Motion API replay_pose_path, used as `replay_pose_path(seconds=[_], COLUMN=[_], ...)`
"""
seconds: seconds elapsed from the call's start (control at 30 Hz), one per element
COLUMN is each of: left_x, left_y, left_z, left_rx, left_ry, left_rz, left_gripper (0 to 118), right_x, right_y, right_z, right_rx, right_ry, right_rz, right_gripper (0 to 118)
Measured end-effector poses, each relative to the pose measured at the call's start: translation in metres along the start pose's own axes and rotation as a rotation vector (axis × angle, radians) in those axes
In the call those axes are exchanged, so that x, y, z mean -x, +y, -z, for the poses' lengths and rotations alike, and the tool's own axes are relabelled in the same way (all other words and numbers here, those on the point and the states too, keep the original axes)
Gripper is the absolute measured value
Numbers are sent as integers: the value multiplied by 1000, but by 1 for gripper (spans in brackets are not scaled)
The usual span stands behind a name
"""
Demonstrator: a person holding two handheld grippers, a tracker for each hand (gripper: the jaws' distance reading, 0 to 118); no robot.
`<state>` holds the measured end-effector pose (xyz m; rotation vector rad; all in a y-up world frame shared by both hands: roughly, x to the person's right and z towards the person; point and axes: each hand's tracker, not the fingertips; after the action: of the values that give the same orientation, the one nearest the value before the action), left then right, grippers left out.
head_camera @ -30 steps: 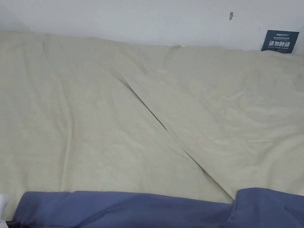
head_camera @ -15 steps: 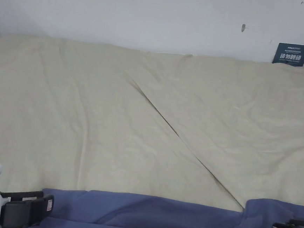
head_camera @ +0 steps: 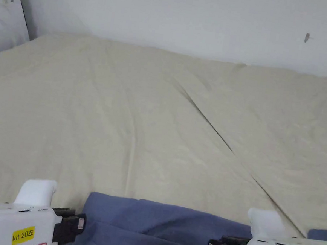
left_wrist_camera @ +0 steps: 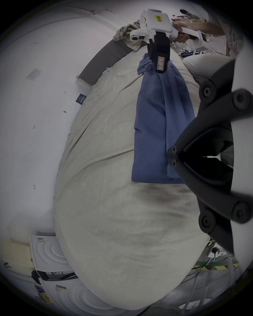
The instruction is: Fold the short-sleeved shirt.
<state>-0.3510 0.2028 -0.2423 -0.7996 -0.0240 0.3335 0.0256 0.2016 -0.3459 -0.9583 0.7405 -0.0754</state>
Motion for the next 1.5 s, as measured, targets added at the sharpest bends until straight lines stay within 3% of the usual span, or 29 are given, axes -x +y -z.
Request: replay_pose_path(seconds=[0.07,0.2,0.23,0.27,0.3,0.4,0.53,0.63,0.77,0.8,0.83,0.87,0.9,0.93,0.97,1.27,1.33,1.5], left_x=[7,30,38,42,46,62,65,66,78,75,70,61,54,54,55,37,27,-30], left_y=[6,18,20,23,26,30,26,28,37,38,39,41,42,41,36,52,58,72], left_z=[0,13,23,30,34,53,79,85,87,87,83,78,75,80,83,50,37,6], left_rx=[-9,-102,-92,-65,-55,21,119,112,161,161,173,170,156,175,195,154,104,48], left_ry=[-15,-128,-158,-169,-203,-311,-345,-398,-463,-450,-383,-295,-183,-66,-228,-156,-250,-322], left_rz=[-10,-50,-80,-119,-147,-218,-249,-234,-335,-311,-275,-199,-151,-147,-207,-174,-206,-149], left_gripper=[0,33,81,110,118,118,118,118,117,109,77,32,6,6,6,6,6,6], right_x=[3,8,10,13,16,18,16,21,26,27,29,29,29,27,26,-3,-14,-41], right_y=[1,1,0,-2,-3,-7,-9,-13,-14,-13,-14,-14,-14,-13,-14,-25,-27,-31], right_z=[6,14,15,16,17,19,24,23,21,21,21,21,21,22,21,3,-3,-24], right_rx=[12,25,29,33,37,49,68,74,81,81,79,79,77,75,74,57,49,9], right_ry=[17,7,-10,-27,-45,-52,-52,-78,-54,-50,-49,-46,-43,-44,-39,-61,-71,-82], right_rz=[19,25,20,5,-7,-10,10,-10,-30,-35,-37,-39,-42,-38,-33,33,57,113], right_gripper=[0,0,0,0,0,0,0,0,0,0,0,0,0,0,0,0,0,0])
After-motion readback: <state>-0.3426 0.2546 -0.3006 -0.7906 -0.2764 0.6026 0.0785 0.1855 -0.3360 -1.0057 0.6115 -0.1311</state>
